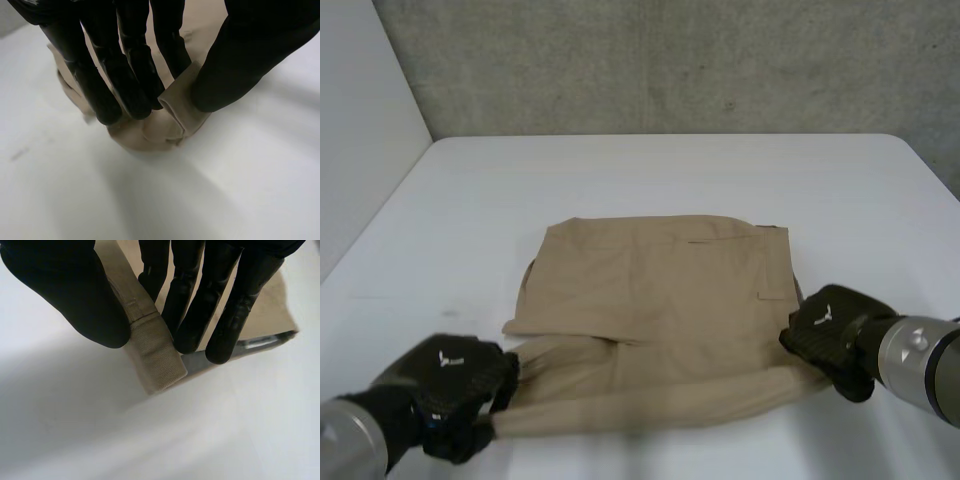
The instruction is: Fold the shorts.
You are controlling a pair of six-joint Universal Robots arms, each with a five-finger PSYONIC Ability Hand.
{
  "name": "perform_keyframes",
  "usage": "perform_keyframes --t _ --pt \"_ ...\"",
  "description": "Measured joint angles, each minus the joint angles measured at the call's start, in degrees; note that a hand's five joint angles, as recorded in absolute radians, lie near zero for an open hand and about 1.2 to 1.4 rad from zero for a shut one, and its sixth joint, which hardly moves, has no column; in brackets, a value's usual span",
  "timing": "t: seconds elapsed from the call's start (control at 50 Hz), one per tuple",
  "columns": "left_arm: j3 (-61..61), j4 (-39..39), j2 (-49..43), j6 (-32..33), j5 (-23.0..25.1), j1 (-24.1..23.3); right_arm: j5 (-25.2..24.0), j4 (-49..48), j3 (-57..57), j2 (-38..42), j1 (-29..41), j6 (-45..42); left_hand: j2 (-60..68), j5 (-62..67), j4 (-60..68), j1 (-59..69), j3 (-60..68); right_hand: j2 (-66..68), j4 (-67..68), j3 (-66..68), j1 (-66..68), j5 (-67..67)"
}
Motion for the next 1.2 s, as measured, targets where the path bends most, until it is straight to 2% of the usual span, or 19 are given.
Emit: perform_keyframes --t 0.12,0.16,0.24,0.34,0.46,0.52,0.56,0.66,0.74,0.76,0.78,0.8,0.82,0.84,0.86,0.9,1.06,1.14,1.2 --pt "4.2 6.3 -4.0 1.5 0.0 1.5 -0.1 -4.5 -3.9 1.1 0.3 2.5 0.0 0.0 0.0 0.0 0.0 0.0 0.0 0.0 0.0 0.0" --pt "8.7 11.9 -8.6 3.0 -0.3 2.2 0.0 -9.1 -7.1 3.5 0.6 5.3 0.1 0.0 0.1 0.0 0.0 0.0 0.0 0.0 0.0 0.0" --pt "15.6 18.0 -15.4 4.1 -1.1 2.3 0.3 -12.9 -10.8 7.3 0.8 7.6 0.1 0.0 0.2 0.0 0.0 0.0 0.0 0.0 0.0 0.4" --pt "30.8 25.3 -30.5 4.5 -4.2 0.9 2.2 -18.4 -19.0 16.6 1.1 10.1 0.1 0.0 0.2 0.0 0.0 0.0 0.0 0.0 0.0 0.5" --pt "46.7 27.5 -47.4 5.1 -8.4 -1.5 6.2 -26.8 -25.1 25.5 1.4 10.1 0.1 0.0 0.2 0.0 0.0 0.0 0.0 0.0 0.0 0.5" --pt "50.0 28.1 -51.1 5.5 -9.1 -1.9 6.9 -29.5 -26.0 27.3 1.5 9.8 0.1 0.0 0.2 0.0 0.0 0.0 0.0 0.0 0.0 0.5" --pt "55.7 30.6 -57.7 6.9 -10.1 -2.4 7.7 -36.2 -27.3 31.4 1.9 8.4 0.1 0.0 0.2 0.0 0.0 0.0 0.0 0.0 0.0 0.5" --pt "59.8 38.1 -64.1 11.1 -10.8 -3.1 7.1 -44.4 -28.5 37.0 2.4 5.5 0.1 0.0 0.2 0.0 0.0 0.0 0.0 0.0 0.0 0.5" --pt "60.1 44.2 -66.1 14.3 -11.1 -3.5 6.6 -47.8 -29.6 40.6 2.6 3.9 -2.6 -1.4 -1.7 -1.6 -1.9 -1.9 -1.3 -1.2 -1.1 -0.3" --pt "60.0 46.2 -66.4 15.0 -11.2 -3.7 6.6 -48.6 -29.9 41.4 2.7 3.6 -11.1 -9.5 -11.0 -10.5 -11.0 -12.7 -12.6 -12.6 -10.9 -10.9" --pt "59.6 47.9 -66.6 15.6 -11.2 -4.0 6.5 -49.1 -30.1 41.9 2.7 3.4 -14.6 -12.9 -14.5 -13.0 -14.4 -23.3 -23.0 -22.9 -20.9 -20.8" --pt "59.4 48.6 -66.6 15.8 -11.2 -4.1 6.5 -49.5 -30.2 42.1 2.7 3.4 -25.3 -23.7 -25.4 -26.6 -25.0 -23.3 -23.0 -22.9 -20.9 -20.8" --pt "58.8 50.4 -66.6 16.3 -11.2 -4.4 6.6 -50.3 -30.4 42.2 2.7 3.5 -38.2 -36.6 -38.4 -41.0 -37.6 -34.7 -33.2 -33.0 -30.6 -30.9" --pt "58.3 51.5 -66.6 16.5 -11.2 -4.7 6.7 -50.9 -30.4 42.1 2.7 3.8 -41.6 -38.8 -40.8 -43.2 -39.9 -45.1 -43.9 -43.7 -37.8 -41.4" --pt "57.5 52.9 -66.4 16.7 -11.1 -5.0 6.8 -51.4 -30.4 41.8 2.7 4.1 -52.0 -48.7 -51.9 -51.2 -51.0 -48.1 -47.3 -47.8 -39.5 -44.5" --pt "55.9 55.2 -65.6 16.9 -11.0 -5.7 7.2 -53.1 -29.8 39.5 2.7 6.2 -56.1 -52.4 -56.3 -52.5 -55.6 -54.6 -54.9 -55.4 -42.7 -51.1" --pt "50.2 58.6 -59.5 16.5 -11.4 -7.6 7.6 -55.0 -25.8 29.1 2.4 17.4 -57.0 -52.6 -56.8 -52.5 -56.3 -54.9 -55.0 -55.7 -42.7 -51.2" --pt "45.5 58.1 -54.6 16.1 -11.5 -8.0 6.7 -51.9 -22.6 22.8 2.1 23.5 -57.0 -52.6 -56.8 -52.5 -56.3 -54.9 -55.0 -55.7 -42.7 -51.2" --pt "39.4 56.6 -49.2 15.2 -11.5 -8.3 3.6 -46.3 -19.9 19.1 1.9 26.1 -57.0 -52.6 -56.8 -52.5 -56.3 -52.4 -53.3 -52.9 -41.6 -49.6"
